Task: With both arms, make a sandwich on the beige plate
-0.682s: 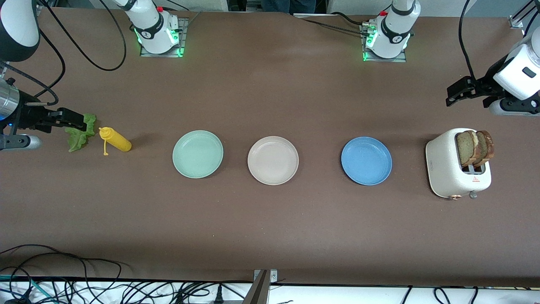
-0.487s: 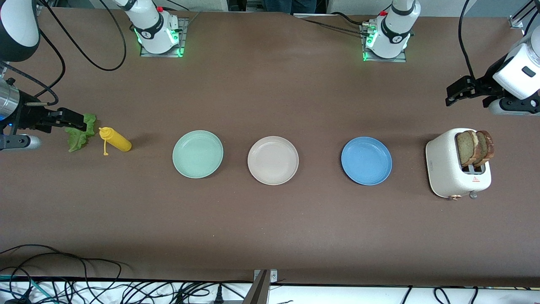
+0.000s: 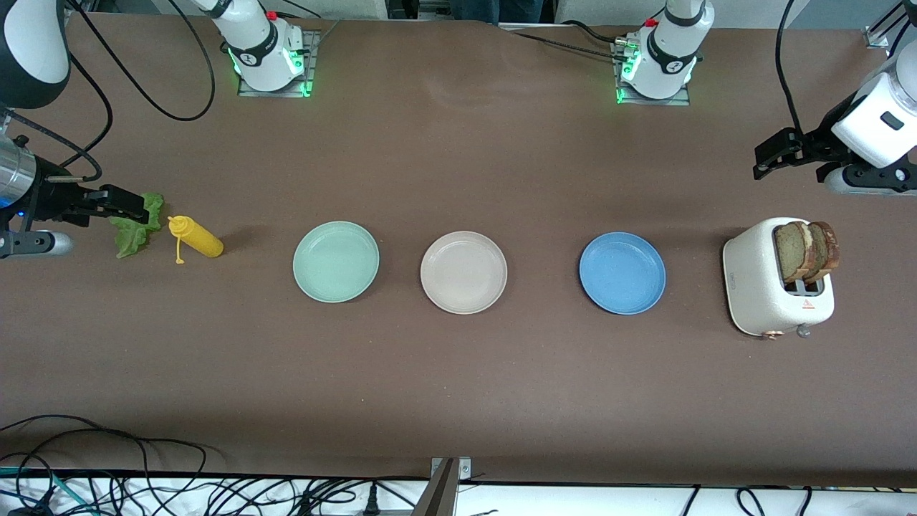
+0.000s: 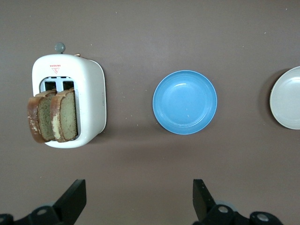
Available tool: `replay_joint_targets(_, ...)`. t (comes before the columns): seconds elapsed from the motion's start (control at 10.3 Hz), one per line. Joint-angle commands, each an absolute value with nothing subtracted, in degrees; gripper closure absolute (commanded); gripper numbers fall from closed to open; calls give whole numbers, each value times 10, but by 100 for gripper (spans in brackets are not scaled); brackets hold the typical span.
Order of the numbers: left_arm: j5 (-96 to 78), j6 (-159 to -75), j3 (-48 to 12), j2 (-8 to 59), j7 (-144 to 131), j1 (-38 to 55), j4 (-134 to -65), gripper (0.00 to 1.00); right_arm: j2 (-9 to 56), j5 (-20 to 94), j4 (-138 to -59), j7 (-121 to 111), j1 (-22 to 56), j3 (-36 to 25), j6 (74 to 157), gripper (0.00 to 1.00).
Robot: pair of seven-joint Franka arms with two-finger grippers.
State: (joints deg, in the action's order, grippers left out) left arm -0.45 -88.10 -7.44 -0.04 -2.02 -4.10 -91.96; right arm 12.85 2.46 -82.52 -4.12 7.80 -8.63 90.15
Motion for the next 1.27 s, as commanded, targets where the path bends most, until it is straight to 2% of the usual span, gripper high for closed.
replay_joint_targets(0.0, -4, -869, -76, -2, -25, -40, -909, 0, 127, 34, -823, -40, 76, -85, 897, 0)
replay_joint_targets(1.17, -4, -869, -76, 0, -25, -40, -905, 0, 127, 33, -823, -41, 76, -85, 899, 0)
